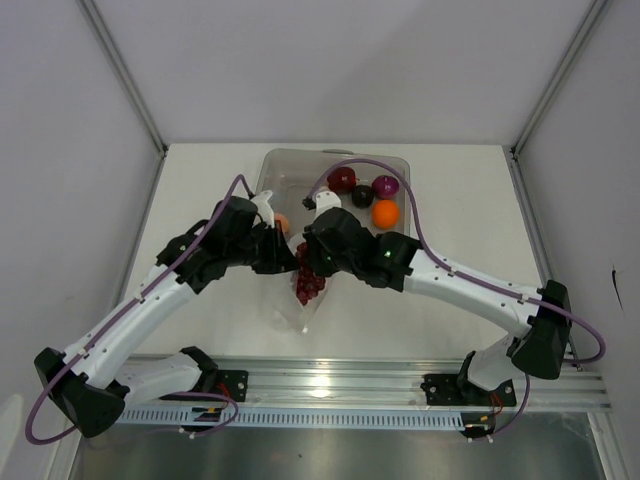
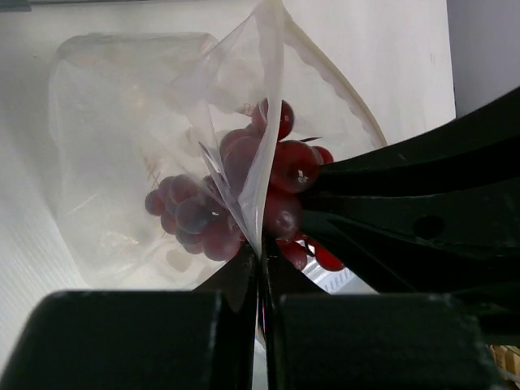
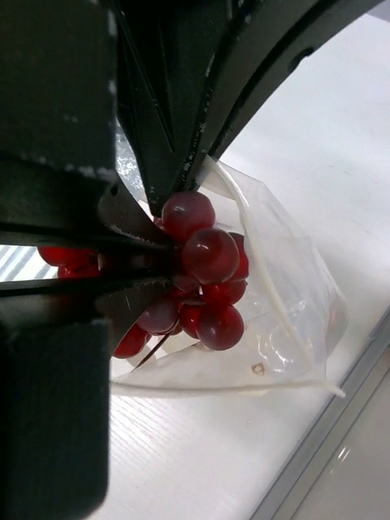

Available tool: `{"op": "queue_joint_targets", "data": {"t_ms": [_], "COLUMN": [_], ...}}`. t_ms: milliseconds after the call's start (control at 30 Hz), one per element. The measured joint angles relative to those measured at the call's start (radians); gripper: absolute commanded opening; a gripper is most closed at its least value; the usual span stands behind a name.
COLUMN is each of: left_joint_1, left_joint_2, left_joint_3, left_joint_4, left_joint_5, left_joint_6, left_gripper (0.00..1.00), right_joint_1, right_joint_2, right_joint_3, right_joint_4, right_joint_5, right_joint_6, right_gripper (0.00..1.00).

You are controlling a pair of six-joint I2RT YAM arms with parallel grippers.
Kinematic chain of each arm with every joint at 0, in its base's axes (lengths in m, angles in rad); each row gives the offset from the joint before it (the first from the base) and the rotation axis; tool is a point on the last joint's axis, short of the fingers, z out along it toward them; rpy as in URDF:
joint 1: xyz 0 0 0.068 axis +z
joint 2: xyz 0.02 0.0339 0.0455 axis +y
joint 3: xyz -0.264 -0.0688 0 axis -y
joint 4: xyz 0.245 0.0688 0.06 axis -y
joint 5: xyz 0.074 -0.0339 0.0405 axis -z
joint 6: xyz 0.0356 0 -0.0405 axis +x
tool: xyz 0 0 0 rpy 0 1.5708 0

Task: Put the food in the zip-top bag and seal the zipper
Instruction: Place the fake fruit in the zipper food storage bag, then pick up the fake fruit from the bin.

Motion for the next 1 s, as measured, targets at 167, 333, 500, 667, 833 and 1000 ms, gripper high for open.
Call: {"op": "queue_joint_targets", "data": {"t_ms": [167,333,500,667,833,1000], "left_joint_1": [0.001,0.008,0.013,0.018,0.025,0.027], "left_joint_2": [-0.001,-0.015,-0.026,-0.043,-0.06,-0.07], "left_joint_3": [-0.002,-0.015,-0.031,-0.035,-0.035,-0.051], "left_joint_4": [0.014,0.009,0.012,0.016,0.012,0.008], "left_joint_5": [0.01,0.01,0.01,0.01,0.007,-0.001], "left_joint_6": [0.0,0.0,-0.002,-0.002,0.0,0.001], "left_gripper": [0.01,0.01,0.01,0.01,0.01,0.01], "right_joint_1": [0.008,0.007,0.009,0.0,-0.066,-0.232], "right_joint_2": [0.013,0.013,0.002,-0.058,-0.145,-0.182], "right_joint_3": [0.0,0.0,0.0,0.008,0.015,0.016], "right_joint_4": [-0.005,-0.03,-0.041,-0.047,-0.036,0.004], "right_joint_5": [0.005,0.047,0.062,0.064,0.058,0.022], "right_joint_6": [0.008,-0.001,-0.005,-0.023,-0.056,-0.065], "right_gripper": [0.45,0.69,0.7,0.91,1.0,0.99]}}
